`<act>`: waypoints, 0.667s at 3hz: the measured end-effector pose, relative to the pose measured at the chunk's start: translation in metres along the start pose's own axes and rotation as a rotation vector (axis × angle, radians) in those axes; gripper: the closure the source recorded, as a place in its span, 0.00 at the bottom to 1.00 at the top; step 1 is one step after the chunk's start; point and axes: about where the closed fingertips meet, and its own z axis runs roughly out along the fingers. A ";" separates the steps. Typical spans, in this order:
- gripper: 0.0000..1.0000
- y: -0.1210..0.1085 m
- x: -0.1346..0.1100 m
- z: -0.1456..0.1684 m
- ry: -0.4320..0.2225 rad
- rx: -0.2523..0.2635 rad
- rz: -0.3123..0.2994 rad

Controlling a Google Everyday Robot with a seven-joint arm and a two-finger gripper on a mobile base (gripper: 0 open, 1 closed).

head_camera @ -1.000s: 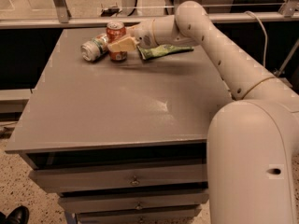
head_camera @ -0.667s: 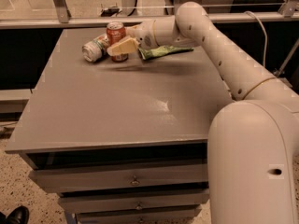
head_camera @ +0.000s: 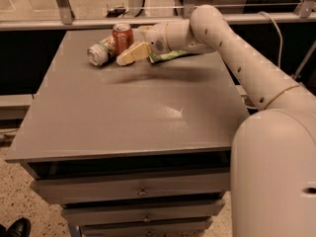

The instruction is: Move coke can near 7up can

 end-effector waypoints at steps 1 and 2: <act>0.00 0.006 -0.001 -0.031 -0.030 0.030 -0.015; 0.00 0.026 -0.003 -0.107 -0.095 0.126 -0.047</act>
Offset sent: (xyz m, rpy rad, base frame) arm -0.1014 -0.1920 0.0395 0.1009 -0.1568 -0.2322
